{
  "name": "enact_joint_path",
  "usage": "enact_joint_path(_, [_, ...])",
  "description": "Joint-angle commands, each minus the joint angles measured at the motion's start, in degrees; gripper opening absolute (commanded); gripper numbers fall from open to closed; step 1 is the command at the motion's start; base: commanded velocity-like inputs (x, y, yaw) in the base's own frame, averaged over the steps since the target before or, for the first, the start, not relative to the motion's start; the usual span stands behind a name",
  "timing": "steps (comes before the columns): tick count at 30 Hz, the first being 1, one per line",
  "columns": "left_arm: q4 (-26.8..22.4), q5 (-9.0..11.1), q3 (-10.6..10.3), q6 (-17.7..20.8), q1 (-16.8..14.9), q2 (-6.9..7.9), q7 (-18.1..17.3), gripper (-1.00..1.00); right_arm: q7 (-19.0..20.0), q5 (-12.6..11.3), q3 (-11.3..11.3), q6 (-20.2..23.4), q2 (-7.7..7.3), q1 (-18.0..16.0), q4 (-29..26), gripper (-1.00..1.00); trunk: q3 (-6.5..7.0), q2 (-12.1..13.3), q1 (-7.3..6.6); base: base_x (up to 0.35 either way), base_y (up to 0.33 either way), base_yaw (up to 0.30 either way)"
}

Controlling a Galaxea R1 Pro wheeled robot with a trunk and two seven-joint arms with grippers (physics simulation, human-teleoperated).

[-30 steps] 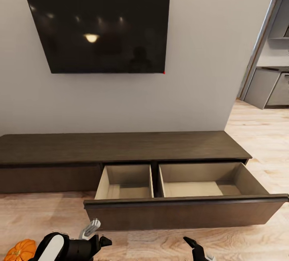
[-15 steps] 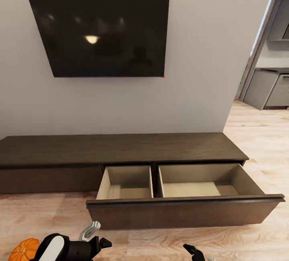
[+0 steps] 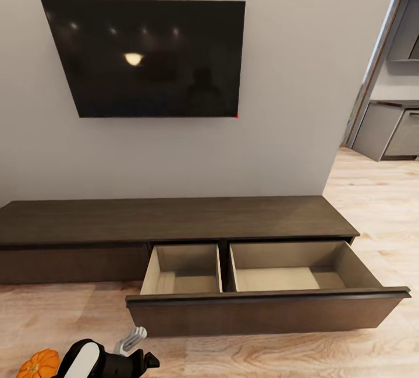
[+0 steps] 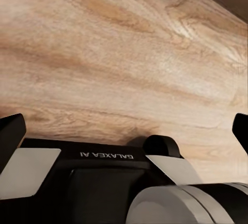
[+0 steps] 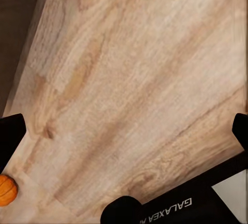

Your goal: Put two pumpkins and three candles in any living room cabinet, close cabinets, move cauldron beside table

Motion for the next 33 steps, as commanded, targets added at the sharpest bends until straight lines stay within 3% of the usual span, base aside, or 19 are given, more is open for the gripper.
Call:
enact_joint_path(1, [0.0, 0.0, 0.0, 0.0, 0.0, -0.09, 0.3, 1.00, -0.1, 0.0, 0.0, 0.0, -0.03, 0.0, 0.0, 1.00, 0.18, 0.4, -0.23, 0.000, 0.000, -0.007])
enact_joint_path(11, [0.0, -0.1, 0.0, 0.0, 0.0, -0.30, 0.8, 1.00, -0.2, 0.1, 0.1, 0.0, 0.02, 0.0, -0.2, 1.00, 1.95, 4.4, -2.42, 0.000, 0.000, -0.155])
enact_joint_path(19, [0.0, 0.0, 0.0, 0.0, 0.0, -0.39, 0.9, 1.00, 0.0, 0.3, 0.3, -3.4, 0.17, 0.0, -0.7, 1.00, 3.35, 7.6, -4.18, 0.000, 0.000, -0.015])
enact_joint_path(30, [0.0, 0.0, 0.0, 0.0, 0.0, -0.39, 0.9, 1.00, -0.1, 0.3, 0.3, -3.9, 0.13, 0.0, -0.7, 1.00, 5.31, 12.0, -6.60, 0.000, 0.000, -0.012])
enact_joint_path(33, [0.0, -0.1, 0.0, 0.0, 0.0, -0.39, 0.8, 1.00, -0.1, 0.3, 0.2, -3.9, 0.10, 0.0, -0.7, 1.00, 5.31, 12.0, -6.60, 0.000, 0.000, -0.202])
